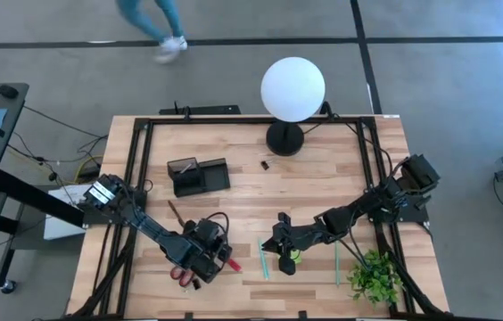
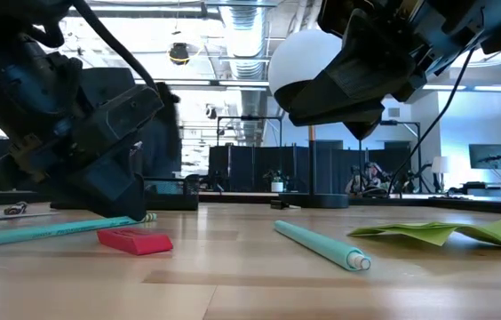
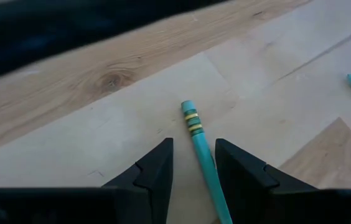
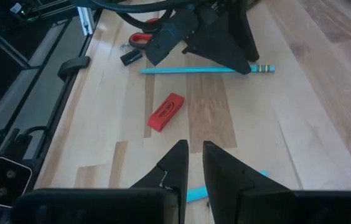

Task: Pick and place office supplies into organizer
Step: Put the left blue pencil into the black desk organizer

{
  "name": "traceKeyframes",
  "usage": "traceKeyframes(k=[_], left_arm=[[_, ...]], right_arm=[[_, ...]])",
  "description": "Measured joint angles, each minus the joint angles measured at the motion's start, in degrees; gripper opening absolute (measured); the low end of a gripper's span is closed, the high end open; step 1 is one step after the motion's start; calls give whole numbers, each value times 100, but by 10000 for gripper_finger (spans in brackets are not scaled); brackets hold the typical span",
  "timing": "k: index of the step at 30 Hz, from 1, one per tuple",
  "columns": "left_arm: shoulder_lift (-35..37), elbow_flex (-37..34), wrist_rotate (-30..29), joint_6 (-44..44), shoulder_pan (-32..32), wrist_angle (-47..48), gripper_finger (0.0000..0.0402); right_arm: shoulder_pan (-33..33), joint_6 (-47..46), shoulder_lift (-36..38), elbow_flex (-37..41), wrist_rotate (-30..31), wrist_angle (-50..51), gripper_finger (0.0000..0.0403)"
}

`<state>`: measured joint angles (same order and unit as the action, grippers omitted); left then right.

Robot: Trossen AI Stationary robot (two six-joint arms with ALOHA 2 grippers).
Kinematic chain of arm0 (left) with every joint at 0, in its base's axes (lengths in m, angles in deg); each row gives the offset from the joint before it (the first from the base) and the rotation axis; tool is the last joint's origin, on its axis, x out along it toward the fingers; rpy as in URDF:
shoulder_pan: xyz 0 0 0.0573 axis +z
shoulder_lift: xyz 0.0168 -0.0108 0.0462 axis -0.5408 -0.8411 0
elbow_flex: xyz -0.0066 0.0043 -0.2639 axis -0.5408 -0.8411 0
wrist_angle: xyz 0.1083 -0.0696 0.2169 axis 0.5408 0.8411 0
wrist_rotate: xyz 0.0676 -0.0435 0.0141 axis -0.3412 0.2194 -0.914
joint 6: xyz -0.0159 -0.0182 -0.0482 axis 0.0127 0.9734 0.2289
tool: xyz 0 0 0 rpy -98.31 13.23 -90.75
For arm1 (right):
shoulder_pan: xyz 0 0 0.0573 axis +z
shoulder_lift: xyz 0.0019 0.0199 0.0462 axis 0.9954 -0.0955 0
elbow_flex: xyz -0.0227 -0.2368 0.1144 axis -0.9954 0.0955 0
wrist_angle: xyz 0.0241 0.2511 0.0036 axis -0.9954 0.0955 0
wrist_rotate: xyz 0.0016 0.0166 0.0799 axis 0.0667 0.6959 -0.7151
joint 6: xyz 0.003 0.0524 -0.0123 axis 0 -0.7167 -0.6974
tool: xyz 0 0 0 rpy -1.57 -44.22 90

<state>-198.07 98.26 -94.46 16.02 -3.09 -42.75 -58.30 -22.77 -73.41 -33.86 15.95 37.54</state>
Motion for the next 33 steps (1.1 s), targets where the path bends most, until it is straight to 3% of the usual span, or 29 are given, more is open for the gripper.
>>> traceKeyframes(k=[4,11,21,33], left_arm=[[0,5,34,-26,37,198,98],[10,22,185,-327,289,796,13],[-27,26,-478,-547,687,1251,6],[-22,769,-792,-1213,873,1795,0]], right_arm=[[0,-1,0,0,0,0,43],[0,1,0,0,0,0,43],[-21,10,0,0,0,0,43],[-46,14,0,0,0,2,43]])
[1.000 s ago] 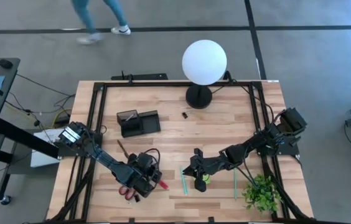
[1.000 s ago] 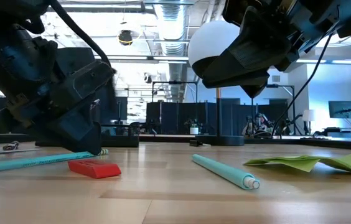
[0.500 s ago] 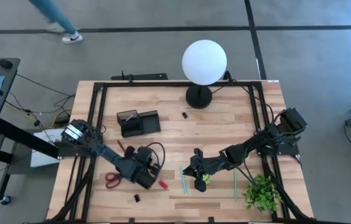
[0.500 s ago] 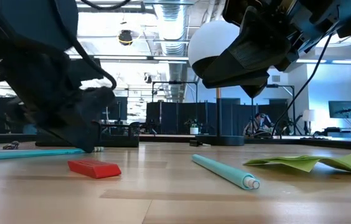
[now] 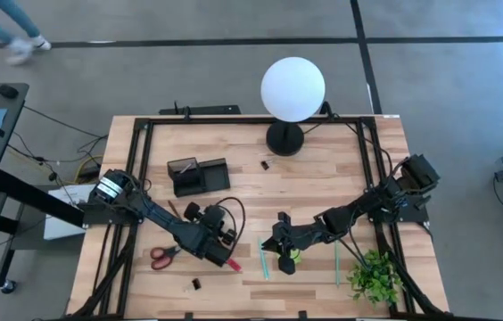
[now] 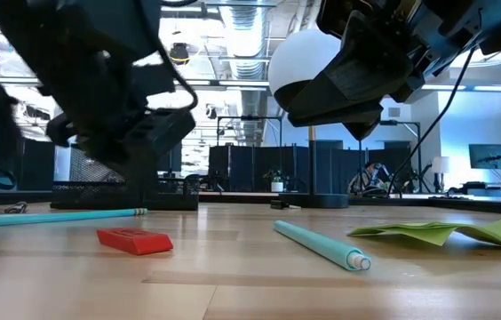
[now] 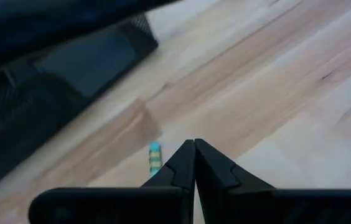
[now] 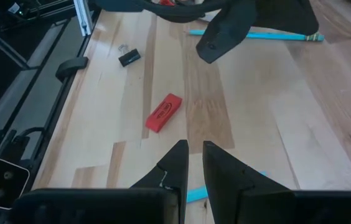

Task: Pick and place office supplies into organizer
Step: Put the left blue pencil into the black desk organizer

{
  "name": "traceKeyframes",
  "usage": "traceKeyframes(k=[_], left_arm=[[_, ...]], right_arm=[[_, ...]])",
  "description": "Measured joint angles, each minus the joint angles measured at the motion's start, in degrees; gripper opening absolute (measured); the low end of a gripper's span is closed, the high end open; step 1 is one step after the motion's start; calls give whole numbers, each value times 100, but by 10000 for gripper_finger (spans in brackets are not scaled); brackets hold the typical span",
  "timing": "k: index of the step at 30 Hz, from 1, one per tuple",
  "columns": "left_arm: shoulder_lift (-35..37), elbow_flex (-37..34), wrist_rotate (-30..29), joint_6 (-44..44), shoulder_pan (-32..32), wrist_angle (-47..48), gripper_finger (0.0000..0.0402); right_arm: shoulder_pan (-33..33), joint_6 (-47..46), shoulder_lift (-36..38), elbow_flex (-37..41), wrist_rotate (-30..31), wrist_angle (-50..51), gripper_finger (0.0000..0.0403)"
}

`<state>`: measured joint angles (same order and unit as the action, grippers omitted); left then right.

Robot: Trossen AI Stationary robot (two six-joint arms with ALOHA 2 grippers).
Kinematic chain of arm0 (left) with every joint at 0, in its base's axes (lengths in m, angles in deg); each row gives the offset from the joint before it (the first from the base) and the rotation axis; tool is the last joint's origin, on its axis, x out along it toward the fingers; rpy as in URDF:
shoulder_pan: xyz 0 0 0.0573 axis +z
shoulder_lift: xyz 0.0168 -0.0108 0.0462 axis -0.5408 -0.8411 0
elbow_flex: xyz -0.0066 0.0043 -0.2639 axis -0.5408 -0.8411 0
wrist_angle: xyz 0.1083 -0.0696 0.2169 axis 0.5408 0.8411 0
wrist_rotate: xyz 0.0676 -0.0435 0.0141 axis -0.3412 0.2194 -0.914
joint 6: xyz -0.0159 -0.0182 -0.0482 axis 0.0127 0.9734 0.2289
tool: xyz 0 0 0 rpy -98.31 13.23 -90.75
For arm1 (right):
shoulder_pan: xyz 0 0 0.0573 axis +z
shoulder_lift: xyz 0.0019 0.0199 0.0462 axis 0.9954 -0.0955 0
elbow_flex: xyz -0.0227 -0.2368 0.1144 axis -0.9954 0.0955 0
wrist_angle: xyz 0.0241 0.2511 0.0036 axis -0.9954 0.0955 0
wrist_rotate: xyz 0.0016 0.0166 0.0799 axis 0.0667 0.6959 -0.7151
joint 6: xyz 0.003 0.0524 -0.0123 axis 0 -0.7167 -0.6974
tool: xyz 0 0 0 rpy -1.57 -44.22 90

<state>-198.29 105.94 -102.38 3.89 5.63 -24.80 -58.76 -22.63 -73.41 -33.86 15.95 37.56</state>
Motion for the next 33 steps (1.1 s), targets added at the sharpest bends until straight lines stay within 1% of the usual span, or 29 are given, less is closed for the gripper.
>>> traceKeyframes(k=[3,7,11,15,18,20,22,25,27,29,31,33], left_arm=[[6,92,-24,-197,49,10,0],[9,108,189,-379,66,14,0],[11,108,712,-481,85,-11,0],[11,113,1609,-1145,250,-46,0],[13,115,1755,-1342,396,-68,0],[15,117,1658,-1171,419,-65,0],[15,175,1323,-1079,322,74,0],[17,519,1054,-603,28,820,0],[22,799,924,-41,-242,1469,0],[26,1009,762,670,-614,1862,0],[28,1107,476,1370,-1069,1950,0],[28,1064,25,1910,-1491,1772,0]], right_arm=[[0,-6,0,0,0,0,43],[2,-9,0,0,0,0,43],[2,-9,0,0,0,-2,43],[2,-9,0,0,0,0,43],[2,-9,0,0,0,0,43],[2,-9,0,0,0,0,43],[2,-9,0,0,0,0,43],[7,-9,0,0,-2,21,43],[9,-9,0,1,-4,75,43],[9,-11,0,2,-2,116,43],[9,-11,0,2,-2,131,43],[9,-11,0,2,-2,128,43]])
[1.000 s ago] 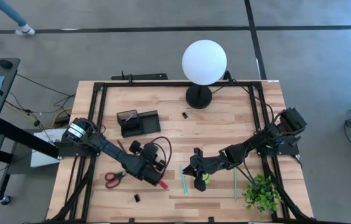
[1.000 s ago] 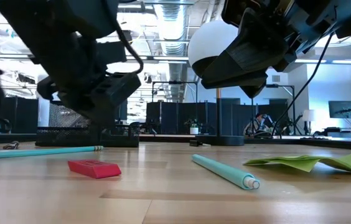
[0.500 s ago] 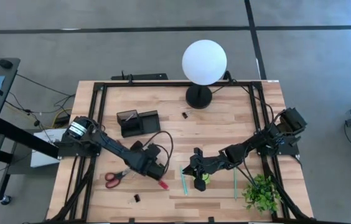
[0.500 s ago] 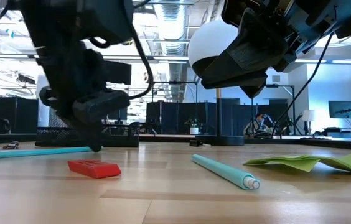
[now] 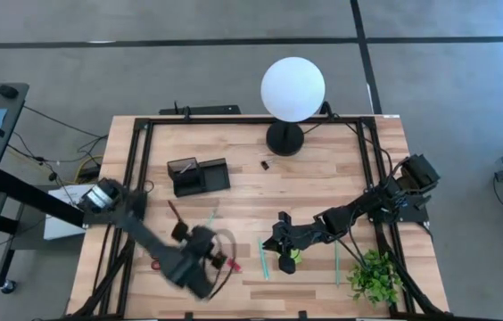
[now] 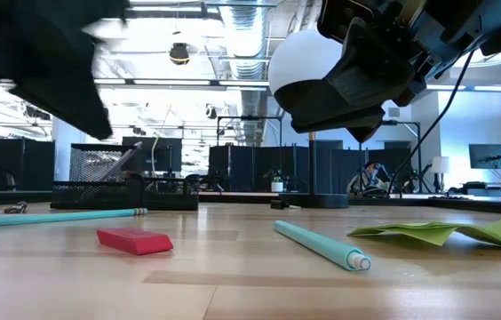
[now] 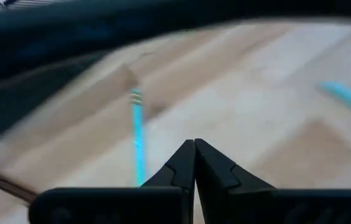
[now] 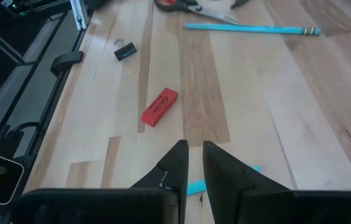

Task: Pick and place office supplies into organizer
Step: Put the left blue pencil into the black desk organizer

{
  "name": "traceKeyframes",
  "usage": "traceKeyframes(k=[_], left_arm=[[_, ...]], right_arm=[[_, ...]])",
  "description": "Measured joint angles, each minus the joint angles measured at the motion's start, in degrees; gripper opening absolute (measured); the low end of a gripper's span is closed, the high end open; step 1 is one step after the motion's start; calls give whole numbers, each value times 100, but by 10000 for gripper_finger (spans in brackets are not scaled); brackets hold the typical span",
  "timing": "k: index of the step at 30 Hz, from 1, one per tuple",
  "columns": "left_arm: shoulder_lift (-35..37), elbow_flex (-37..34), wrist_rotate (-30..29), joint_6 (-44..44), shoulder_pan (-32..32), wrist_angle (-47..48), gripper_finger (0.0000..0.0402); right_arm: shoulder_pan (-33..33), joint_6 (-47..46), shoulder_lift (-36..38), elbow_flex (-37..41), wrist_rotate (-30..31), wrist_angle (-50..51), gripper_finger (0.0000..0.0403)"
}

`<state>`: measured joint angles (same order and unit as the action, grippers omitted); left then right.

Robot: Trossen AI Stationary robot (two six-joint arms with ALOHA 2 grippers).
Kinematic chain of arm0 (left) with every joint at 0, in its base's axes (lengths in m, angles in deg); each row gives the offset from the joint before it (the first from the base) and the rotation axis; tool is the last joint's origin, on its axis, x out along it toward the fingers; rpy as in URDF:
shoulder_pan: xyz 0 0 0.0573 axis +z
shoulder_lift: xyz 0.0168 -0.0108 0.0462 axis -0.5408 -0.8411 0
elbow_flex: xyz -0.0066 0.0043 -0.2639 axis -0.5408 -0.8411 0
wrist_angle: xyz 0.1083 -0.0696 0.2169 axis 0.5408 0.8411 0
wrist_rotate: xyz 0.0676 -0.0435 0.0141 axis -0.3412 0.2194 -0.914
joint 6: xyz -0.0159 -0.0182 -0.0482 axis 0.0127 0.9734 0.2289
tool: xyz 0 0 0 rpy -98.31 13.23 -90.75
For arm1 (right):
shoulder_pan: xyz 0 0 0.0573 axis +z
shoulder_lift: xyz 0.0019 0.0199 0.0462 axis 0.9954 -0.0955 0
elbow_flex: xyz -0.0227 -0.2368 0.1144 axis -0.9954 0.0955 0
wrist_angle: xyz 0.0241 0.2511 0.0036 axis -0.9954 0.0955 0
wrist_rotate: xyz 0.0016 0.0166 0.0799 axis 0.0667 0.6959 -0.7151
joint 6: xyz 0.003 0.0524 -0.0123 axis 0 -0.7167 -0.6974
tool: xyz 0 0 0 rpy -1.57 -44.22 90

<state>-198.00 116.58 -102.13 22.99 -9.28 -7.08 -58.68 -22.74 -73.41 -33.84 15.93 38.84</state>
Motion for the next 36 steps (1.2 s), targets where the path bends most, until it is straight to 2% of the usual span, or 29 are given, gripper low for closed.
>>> traceKeyframes(k=[2,6,12,18,22,25,32,36], left_arm=[[-22,-111,-320,296,-345,-247,0],[-111,-191,-194,637,-828,-53,0],[-232,-180,-673,1287,-1230,-78,0],[-704,-188,72,1857,-1345,-219,0],[-1076,-195,21,2566,-1448,-61,0],[-1108,-193,45,2624,-1519,45,0],[-823,79,53,2648,-1806,1298,0],[-651,91,-209,2704,-2005,1704,0]], right_arm=[[0,0,0,0,0,0,43],[0,0,0,0,0,-44,43],[-2,0,0,0,0,-67,43],[-2,147,-1,0,2,-43,43],[0,254,-2,2,0,-5,43],[0,254,-2,2,0,-3,43],[-43,304,-2,2,-1,-4,43],[-55,304,-2,2,2,-21,43]])
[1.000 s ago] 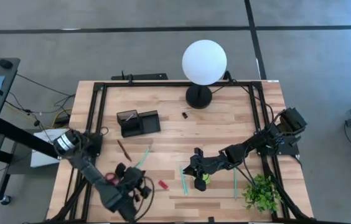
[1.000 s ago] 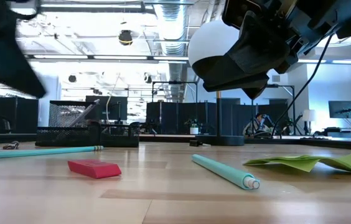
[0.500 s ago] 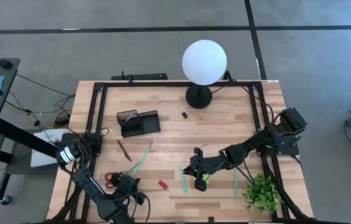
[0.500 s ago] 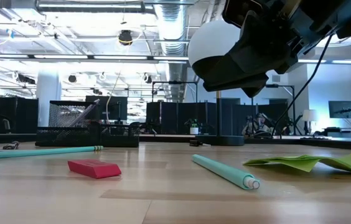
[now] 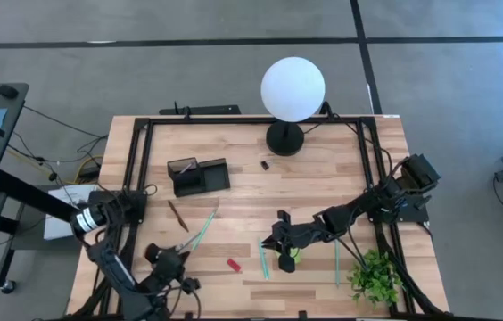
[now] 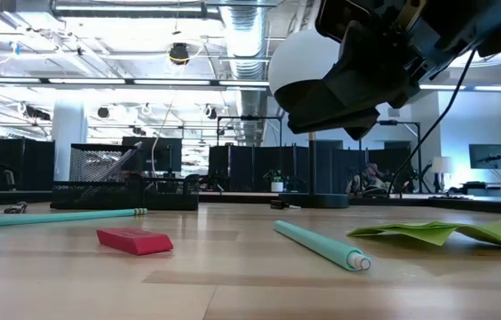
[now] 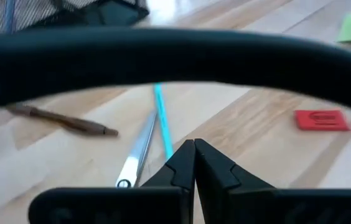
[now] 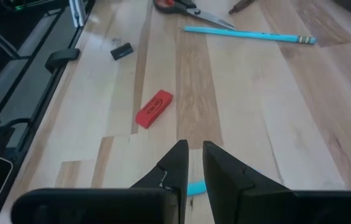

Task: Pick and place office supplies into organizer
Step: Put the left blue pencil into the black desk organizer

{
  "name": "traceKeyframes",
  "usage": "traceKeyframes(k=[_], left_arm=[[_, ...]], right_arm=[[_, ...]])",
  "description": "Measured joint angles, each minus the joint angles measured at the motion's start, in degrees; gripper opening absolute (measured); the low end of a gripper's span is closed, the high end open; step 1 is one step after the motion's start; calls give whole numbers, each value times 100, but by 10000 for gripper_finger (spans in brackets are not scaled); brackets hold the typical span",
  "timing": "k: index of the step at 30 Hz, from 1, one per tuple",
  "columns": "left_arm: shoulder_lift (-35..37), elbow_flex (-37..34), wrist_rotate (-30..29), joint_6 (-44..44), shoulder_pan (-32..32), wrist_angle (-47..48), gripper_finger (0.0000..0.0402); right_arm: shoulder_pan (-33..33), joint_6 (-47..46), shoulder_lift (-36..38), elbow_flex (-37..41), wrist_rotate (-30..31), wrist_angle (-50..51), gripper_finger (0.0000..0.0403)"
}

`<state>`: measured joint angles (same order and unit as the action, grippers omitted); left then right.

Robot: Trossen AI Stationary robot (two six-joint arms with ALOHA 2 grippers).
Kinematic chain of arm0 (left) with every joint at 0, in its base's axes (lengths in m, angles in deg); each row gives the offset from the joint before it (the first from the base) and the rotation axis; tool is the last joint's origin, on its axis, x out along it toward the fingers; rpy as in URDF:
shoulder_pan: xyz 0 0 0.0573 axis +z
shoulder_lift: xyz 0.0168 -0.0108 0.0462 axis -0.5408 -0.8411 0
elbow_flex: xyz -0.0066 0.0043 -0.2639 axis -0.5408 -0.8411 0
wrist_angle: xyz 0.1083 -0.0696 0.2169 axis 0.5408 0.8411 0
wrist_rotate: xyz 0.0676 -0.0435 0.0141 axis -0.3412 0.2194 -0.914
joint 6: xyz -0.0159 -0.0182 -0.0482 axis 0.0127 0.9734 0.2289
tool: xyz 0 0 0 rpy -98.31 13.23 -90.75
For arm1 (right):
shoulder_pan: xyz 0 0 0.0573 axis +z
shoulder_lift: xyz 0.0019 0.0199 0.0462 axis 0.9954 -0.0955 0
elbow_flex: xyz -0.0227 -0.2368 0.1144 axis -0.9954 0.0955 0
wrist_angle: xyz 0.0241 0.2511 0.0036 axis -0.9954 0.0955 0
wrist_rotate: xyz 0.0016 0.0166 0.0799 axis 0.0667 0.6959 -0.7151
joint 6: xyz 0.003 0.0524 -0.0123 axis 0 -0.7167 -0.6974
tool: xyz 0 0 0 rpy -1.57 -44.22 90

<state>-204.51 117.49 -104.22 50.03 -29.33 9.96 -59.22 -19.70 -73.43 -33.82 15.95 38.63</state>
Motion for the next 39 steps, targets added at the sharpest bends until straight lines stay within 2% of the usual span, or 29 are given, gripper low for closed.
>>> traceKeyframes(k=[3,8,10,12,16,18,23,27,32,39], left_arm=[[-1,-2,-400,52,-166,67,0],[-3,-2,-1554,76,-339,88,0],[-3,-2,-1662,65,-352,-52,0],[-3,-2,-1404,-13,-319,-181,0],[-7,-2,-328,-488,-135,-490,0],[-7,-2,-98,-529,-38,-492,4],[-7,-11,-24,-763,219,-537,39],[-11,-321,-7,-855,385,-1117,87],[-18,-923,209,-547,497,-1964,141],[-16,-1283,181,-314,494,-2012,162]], right_arm=[[4,-2,0,0,-2,-2,43],[4,-4,0,0,-1,-56,43],[11,-7,0,0,0,-127,43],[9,-7,0,0,0,-185,43],[11,-8,0,0,-1,-351,43],[11,-8,0,-2,0,-419,43],[9,-7,0,-2,0,-435,43],[7,-7,0,-2,0,-434,43],[7,-4,0,-2,-2,-427,43],[7,9,0,-2,-2,-411,43]])
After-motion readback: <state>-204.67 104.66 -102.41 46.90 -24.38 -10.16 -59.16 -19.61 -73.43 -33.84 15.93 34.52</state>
